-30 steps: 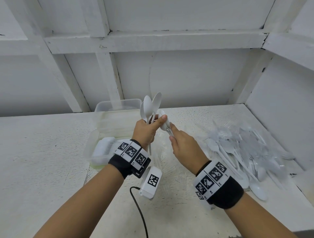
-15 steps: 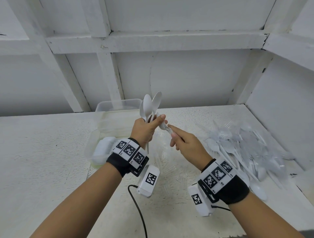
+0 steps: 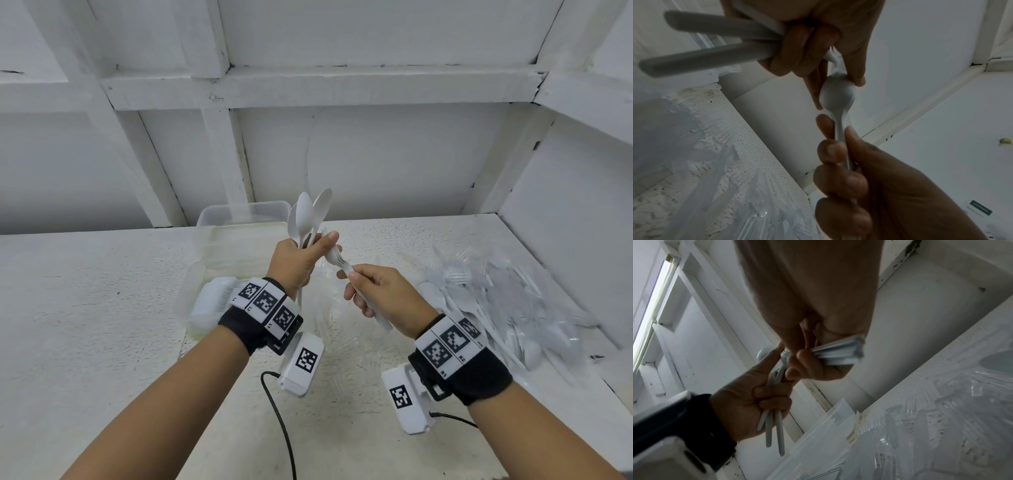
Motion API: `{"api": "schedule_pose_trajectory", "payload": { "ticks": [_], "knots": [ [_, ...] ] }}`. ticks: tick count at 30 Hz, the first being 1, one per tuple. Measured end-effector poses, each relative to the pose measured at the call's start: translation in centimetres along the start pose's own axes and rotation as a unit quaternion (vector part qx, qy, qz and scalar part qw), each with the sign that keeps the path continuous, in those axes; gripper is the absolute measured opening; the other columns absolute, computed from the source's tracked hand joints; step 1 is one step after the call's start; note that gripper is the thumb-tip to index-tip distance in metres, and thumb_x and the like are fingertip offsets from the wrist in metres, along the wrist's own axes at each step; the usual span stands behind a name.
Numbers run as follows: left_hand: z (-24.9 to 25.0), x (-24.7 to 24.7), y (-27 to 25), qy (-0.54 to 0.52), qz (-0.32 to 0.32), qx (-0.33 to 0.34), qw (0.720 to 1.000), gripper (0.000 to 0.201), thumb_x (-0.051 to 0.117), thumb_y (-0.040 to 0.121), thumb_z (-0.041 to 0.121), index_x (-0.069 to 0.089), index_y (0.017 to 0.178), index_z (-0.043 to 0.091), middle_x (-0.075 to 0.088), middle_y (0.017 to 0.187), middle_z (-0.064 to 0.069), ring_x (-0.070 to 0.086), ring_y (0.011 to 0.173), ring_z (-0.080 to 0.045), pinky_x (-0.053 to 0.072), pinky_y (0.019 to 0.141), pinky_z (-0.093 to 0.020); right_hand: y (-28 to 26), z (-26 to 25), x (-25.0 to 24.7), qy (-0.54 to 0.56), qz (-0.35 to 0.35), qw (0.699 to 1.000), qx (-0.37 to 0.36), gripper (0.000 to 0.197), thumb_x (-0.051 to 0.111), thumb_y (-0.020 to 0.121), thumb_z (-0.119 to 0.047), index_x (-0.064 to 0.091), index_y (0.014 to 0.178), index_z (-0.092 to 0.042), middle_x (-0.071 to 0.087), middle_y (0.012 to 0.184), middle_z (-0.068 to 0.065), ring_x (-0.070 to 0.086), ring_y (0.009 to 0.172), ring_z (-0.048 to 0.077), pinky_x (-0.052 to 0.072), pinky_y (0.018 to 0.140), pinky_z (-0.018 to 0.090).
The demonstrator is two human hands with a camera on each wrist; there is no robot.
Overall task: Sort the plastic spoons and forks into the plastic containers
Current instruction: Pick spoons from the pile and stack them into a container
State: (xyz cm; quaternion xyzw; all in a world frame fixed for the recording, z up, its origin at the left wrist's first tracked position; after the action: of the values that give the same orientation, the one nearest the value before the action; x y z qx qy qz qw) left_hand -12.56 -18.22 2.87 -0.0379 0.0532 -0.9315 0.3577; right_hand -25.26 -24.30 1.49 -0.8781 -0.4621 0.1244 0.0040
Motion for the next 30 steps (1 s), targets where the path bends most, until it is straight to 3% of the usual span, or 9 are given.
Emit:
{"api": "schedule_pose_trajectory", "payload": {
  "ticks": [3, 8, 11, 15, 18, 22, 25, 28, 30],
  "knots": [
    [-0.2, 0.0, 0.2, 0.01, -0.005, 0.001, 1.0, 0.023, 0.071, 0.079, 0.038, 0.07, 0.066, 0.02, 0.065, 0.091, -0.029, 0.022, 0.041, -0.01, 0.019, 0.037, -0.019, 0.0, 0.5, 0.5, 0.072, -0.039, 0.996, 0.03, 0.024, 0.04, 0.1, -0.018, 0.061, 0.103, -0.008, 0.054, 0.068, 0.0, 0.04, 0.051, 0.006, 0.034, 0.046, 0.018],
    [-0.6, 0.1, 0.1, 0.025, -0.014, 0.0, 1.0, 0.048, 0.07, 0.079, 0.041, 0.063, 0.087, -0.006, 0.042, 0.06, -0.011, 0.02, 0.036, -0.007, 0.019, 0.036, -0.017, 0.0, 0.5, -0.4, 0.05, -0.023, 0.998, 0.043, 0.025, 0.04, 0.1, -0.018, 0.06, 0.088, -0.011, 0.042, 0.061, -0.002, 0.034, 0.045, 0.001, 0.027, 0.041, 0.012],
    [-0.2, 0.1, -0.2, 0.044, -0.019, 0.014, 0.999, 0.033, 0.061, 0.086, 0.045, 0.062, 0.087, 0.012, 0.06, 0.077, -0.008, 0.025, 0.037, -0.005, 0.023, 0.037, -0.018, 0.0, 0.0, -1.9, 0.038, 0.047, 0.998, 0.029, 0.025, 0.038, 0.1, -0.018, 0.059, 0.086, -0.014, 0.041, 0.063, -0.003, 0.034, 0.047, 0.002, 0.027, 0.041, 0.012],
    [-0.5, 0.3, -0.7, 0.085, -0.034, 0.007, 0.996, 0.038, 0.046, 0.093, 0.044, 0.056, 0.11, 0.012, 0.061, 0.089, 0.002, 0.033, 0.046, -0.005, 0.029, 0.043, -0.018, 0.2, -1.3, -2.5, 0.057, 0.115, 0.992, 0.001, 0.024, 0.037, 0.1, -0.019, 0.057, 0.089, -0.016, 0.039, 0.064, -0.002, 0.032, 0.051, 0.005, 0.028, 0.042, 0.014],
    [-0.8, 1.1, -0.9, 0.104, -0.045, 0.004, 0.994, 0.031, 0.044, 0.096, 0.04, 0.055, 0.102, 0.012, 0.053, 0.078, 0.003, 0.032, 0.05, -0.008, 0.027, 0.045, -0.019, 0.4, -2.8, -2.1, 0.061, 0.154, 0.986, -0.035, 0.023, 0.045, 0.097, -0.028, 0.055, 0.086, -0.01, 0.038, 0.063, -0.004, 0.032, 0.051, 0.007, 0.029, 0.044, 0.018],
    [-1.2, 1.9, -1.3, 0.109, -0.053, 0.008, 0.993, 0.023, 0.038, 0.098, 0.029, 0.05, 0.082, 0.016, 0.044, 0.07, 0.004, 0.034, 0.054, -0.009, 0.028, 0.049, -0.02, 0.3, -4.6, -1.5, 0.011, 0.209, 0.974, -0.093, 0.029, 0.063, 0.082, -0.044, 0.052, 0.086, -0.017, 0.042, 0.062, -0.008, 0.038, 0.053, 0.005, 0.034, 0.052, 0.02],
    [-1.4, 2.2, -1.4, 0.124, -0.061, 0.021, 0.99, 0.027, 0.032, 0.099, 0.033, 0.05, 0.083, 0.023, 0.042, 0.071, 0.004, 0.035, 0.055, -0.007, 0.029, 0.05, -0.018, 0.5, -4.9, -1.1, -0.05, 0.226, 0.967, -0.106, 0.026, 0.066, 0.083, -0.037, 0.055, 0.089, -0.014, 0.041, 0.058, -0.009, 0.036, 0.048, 0.003, 0.033, 0.046, 0.012],
    [-1.7, 2.1, -1.6, 0.102, -0.06, -0.006, 0.993, 0.027, 0.033, 0.098, 0.032, 0.043, 0.075, 0.023, 0.039, 0.068, 0.005, 0.029, 0.051, -0.007, 0.024, 0.046, -0.018, 0.9, -4.3, -1.7, -0.068, 0.245, 0.962, -0.102, 0.025, 0.056, 0.09, -0.027, 0.049, 0.073, -0.01, 0.037, 0.056, -0.006, 0.031, 0.048, 0.007, 0.03, 0.048, 0.019],
    [-1.4, 2.2, -1.9, 0.094, -0.063, 0.016, 0.994, 0.028, 0.031, 0.1, 0.03, 0.049, 0.081, 0.022, 0.036, 0.066, 0.005, 0.028, 0.051, -0.007, 0.024, 0.043, -0.014, 0.9, -3.9, -1.9, -0.056, 0.246, 0.963, -0.092, 0.028, 0.056, 0.09, -0.033, 0.048, 0.073, -0.012, 0.038, 0.057, -0.007, 0.032, 0.049, 0.006, 0.029, 0.05, 0.019]
  ]
}}
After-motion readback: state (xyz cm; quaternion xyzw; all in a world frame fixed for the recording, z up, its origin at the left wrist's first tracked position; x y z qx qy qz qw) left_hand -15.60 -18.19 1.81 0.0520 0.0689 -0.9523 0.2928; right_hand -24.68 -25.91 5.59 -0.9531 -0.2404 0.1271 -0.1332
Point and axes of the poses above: each hand's wrist, its own y-axis towards the middle knuckle, its own x-axis out of the palm, z = x × y, the point moved 8 cm from there along y, towards the middle knuckle
